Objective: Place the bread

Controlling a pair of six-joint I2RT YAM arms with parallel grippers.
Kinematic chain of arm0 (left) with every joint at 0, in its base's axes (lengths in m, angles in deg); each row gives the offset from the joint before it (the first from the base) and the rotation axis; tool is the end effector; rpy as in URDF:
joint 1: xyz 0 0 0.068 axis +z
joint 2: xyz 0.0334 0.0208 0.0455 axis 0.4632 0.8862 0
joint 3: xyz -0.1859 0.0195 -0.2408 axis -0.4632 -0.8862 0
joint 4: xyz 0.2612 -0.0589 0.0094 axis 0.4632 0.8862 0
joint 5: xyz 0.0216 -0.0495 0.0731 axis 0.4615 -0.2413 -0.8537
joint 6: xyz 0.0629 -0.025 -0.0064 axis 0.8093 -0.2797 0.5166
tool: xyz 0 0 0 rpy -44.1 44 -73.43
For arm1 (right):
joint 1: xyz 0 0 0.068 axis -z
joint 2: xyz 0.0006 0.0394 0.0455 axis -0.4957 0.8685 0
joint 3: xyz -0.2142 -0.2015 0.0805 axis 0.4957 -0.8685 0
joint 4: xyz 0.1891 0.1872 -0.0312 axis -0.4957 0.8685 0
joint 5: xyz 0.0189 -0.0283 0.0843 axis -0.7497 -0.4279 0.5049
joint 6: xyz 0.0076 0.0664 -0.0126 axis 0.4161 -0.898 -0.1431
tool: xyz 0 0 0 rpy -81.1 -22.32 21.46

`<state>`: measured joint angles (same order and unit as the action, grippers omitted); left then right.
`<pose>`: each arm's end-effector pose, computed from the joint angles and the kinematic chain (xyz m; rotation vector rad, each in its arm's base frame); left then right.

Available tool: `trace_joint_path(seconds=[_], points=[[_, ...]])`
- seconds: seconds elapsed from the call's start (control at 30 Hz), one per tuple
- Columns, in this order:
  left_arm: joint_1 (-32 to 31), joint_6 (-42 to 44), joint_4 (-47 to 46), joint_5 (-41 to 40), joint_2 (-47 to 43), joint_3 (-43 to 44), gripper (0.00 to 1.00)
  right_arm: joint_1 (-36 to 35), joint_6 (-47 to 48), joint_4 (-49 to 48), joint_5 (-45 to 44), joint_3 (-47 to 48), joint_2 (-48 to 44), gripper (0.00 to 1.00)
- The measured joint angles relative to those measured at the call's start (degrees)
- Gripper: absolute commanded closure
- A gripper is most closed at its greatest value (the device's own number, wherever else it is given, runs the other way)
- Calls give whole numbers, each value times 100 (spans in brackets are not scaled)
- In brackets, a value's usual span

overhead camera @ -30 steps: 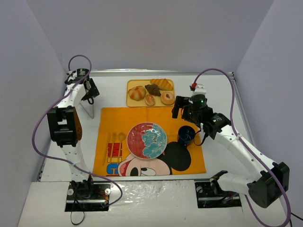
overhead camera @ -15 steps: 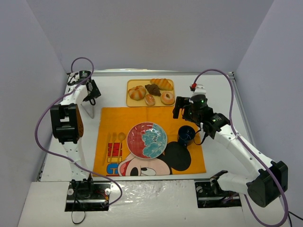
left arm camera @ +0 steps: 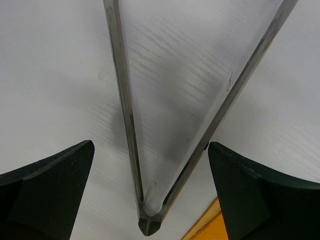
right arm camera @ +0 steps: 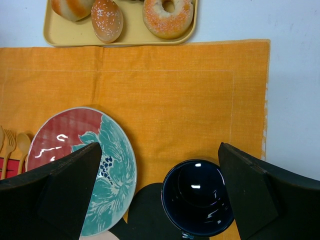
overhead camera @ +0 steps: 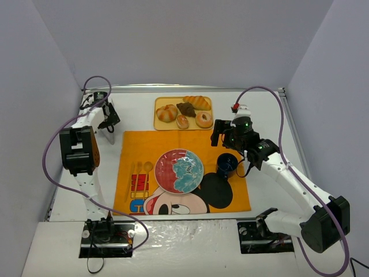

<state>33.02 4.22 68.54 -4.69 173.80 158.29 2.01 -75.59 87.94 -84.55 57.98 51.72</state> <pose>0.4925 0.0582 0.2102 -0.7741 2.3397 0.0973 0.2534 0.1286 0.3367 -0.0449 1.9875 0.5027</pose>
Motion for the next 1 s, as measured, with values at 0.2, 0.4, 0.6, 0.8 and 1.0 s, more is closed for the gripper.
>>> trace_joint_path(seconds=[0.2,0.4,0.6,0.8,1.0], points=[[81,29,-134,61,35,-1,3,4,8,-5,10,-22,0,0],[97,100,-362,261,267,-2,3,4,15,-24,10,-48,44,0],[100,151,-540,395,369,-5,3,4,18,-47,13,-48,148,0],[109,158,-689,465,421,-5,3,4,20,-89,54,-98,205,0],[117,158,-730,471,427,-5,10,4,20,-111,59,-129,244,0]])
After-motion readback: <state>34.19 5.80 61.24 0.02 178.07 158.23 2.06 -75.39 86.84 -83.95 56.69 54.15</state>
